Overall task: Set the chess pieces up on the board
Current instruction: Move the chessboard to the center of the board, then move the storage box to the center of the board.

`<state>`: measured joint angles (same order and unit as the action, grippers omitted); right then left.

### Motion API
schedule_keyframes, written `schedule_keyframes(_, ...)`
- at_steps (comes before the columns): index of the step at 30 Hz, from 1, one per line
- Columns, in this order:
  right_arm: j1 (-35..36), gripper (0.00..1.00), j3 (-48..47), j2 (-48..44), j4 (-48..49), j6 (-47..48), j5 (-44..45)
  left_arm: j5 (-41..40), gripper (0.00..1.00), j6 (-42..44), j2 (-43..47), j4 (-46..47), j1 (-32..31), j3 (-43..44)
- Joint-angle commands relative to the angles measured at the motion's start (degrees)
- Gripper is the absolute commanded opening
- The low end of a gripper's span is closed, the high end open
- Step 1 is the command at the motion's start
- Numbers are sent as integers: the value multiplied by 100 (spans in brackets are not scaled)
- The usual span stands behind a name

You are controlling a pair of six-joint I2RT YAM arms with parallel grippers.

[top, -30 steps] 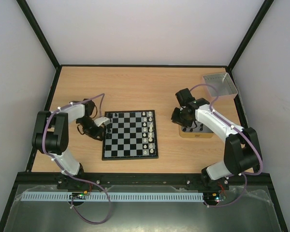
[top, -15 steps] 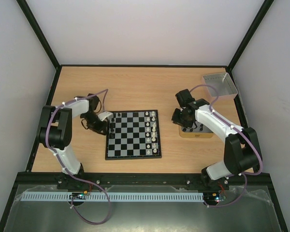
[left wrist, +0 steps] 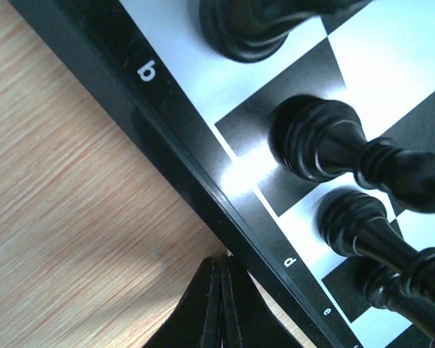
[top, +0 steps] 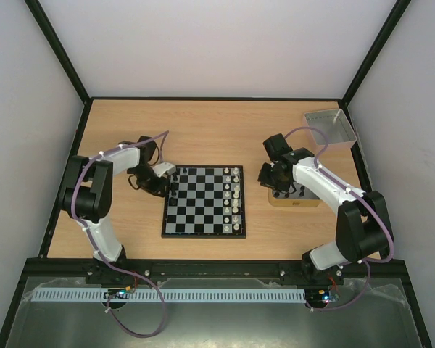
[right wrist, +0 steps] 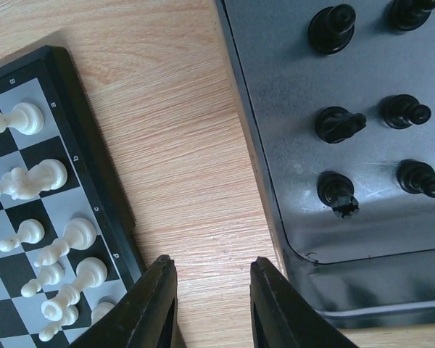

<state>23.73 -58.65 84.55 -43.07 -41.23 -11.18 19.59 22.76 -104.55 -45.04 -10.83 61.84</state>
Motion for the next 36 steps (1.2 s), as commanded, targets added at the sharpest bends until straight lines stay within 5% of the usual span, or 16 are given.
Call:
schedule_keyframes(1, 36, 27, -232, 47, -250, 88, 243, -167, 2, -88, -207, 238, -111, -49)
schedule_keyframes(13, 36, 20, -1115, -116, -1048, 427, 892, -829, 5, -19, 1064, -171, 148, -251)
schedule_keyframes(17, 27, 30, -1173, -272, -1157, 614, 953, -1136, 35, -141, 1626, -511, 283, 9)
schedule_keyframes(20, 27, 48, -1149, -390, -1108, 773, 964, -1254, 65, -232, 1954, -928, 309, 431)
schedule_keyframes(24, 27, 58, -999, -623, -944, 771, 951, -1399, 81, -493, 2242, -1384, 310, 883)
schedule_keyframes(36, -164, 50, -734, -257, -370, 350, 954, -1120, 82, -278, 2811, -1286, 475, 293)
